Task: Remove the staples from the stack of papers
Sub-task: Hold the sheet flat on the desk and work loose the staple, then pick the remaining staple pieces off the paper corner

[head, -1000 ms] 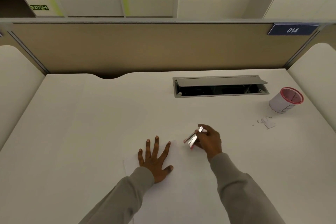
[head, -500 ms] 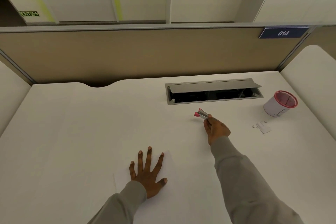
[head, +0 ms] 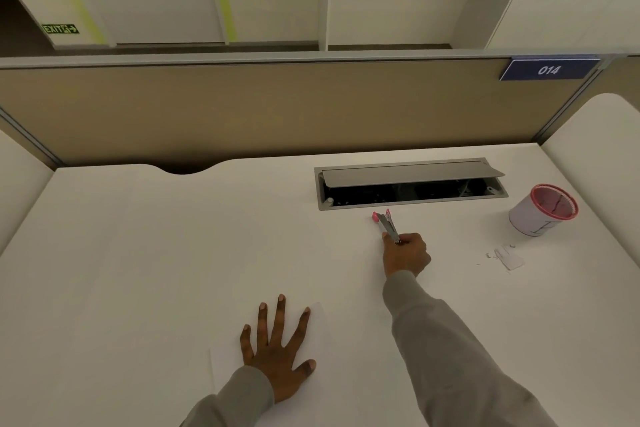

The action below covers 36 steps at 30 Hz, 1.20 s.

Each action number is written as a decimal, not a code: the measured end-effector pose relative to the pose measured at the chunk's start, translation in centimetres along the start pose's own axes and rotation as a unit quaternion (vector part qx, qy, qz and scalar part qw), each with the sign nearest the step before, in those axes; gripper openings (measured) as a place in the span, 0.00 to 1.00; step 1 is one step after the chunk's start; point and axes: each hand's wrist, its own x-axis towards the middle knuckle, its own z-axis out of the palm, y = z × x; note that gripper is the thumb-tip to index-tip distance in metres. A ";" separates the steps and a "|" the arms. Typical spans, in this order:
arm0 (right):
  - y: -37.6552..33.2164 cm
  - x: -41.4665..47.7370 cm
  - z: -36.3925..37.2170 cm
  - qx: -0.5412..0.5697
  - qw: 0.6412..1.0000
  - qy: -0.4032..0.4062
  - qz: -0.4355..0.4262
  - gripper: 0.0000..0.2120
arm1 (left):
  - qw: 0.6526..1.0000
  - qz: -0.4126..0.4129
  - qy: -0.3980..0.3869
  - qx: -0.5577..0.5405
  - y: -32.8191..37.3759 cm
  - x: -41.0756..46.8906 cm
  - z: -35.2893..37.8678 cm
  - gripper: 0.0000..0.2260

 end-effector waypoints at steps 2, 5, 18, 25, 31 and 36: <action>0.0 0.1 0.3 -0.031 0.999 0.001 -0.016 0.10 | 1.000 0.002 -0.003 -0.001 0.0 0.0 0.0 0.37; 0.2 0.5 0.9 -0.072 0.997 -0.001 -0.035 0.11 | 1.000 0.002 -0.006 -0.004 0.0 0.1 0.0 0.37; 1.0 -0.3 -0.2 -0.081 0.995 -0.026 -0.050 0.23 | 1.000 0.002 0.005 -0.008 -0.2 0.2 0.4 0.37; 3.6 -6.5 -2.9 -0.070 0.987 -0.075 -0.127 0.25 | 0.999 0.005 0.030 -0.028 -0.1 -0.4 0.2 0.38; 5.4 -11.3 -5.0 -0.136 0.954 -0.185 -0.193 0.22 | 0.992 0.010 0.078 -0.098 -0.2 -1.2 -0.8 0.42; 6.6 -14.3 -6.1 -0.231 0.914 -0.261 -0.208 0.25 | 0.945 -0.095 0.241 -0.199 -1.2 -3.0 -0.8 0.39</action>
